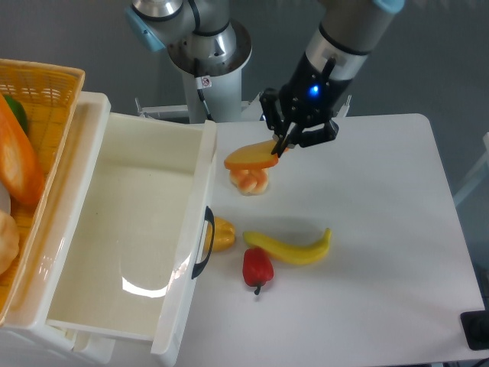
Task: Place the bread slice in the upper white drawer
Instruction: 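Carry the bread slice over the open white drawer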
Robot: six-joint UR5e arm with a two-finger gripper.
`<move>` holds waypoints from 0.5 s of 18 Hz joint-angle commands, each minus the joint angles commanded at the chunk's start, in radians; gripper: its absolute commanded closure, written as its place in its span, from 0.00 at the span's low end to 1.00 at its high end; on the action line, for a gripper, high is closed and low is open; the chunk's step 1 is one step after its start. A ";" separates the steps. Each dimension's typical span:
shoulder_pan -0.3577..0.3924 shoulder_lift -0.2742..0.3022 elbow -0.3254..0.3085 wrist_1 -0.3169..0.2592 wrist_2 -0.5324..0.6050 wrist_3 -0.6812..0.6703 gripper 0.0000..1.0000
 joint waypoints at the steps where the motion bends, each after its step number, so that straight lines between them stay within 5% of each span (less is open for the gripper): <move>1: 0.005 0.006 0.000 0.000 -0.014 -0.008 1.00; 9: 0.037 0.043 0.031 -0.002 -0.149 -0.098 1.00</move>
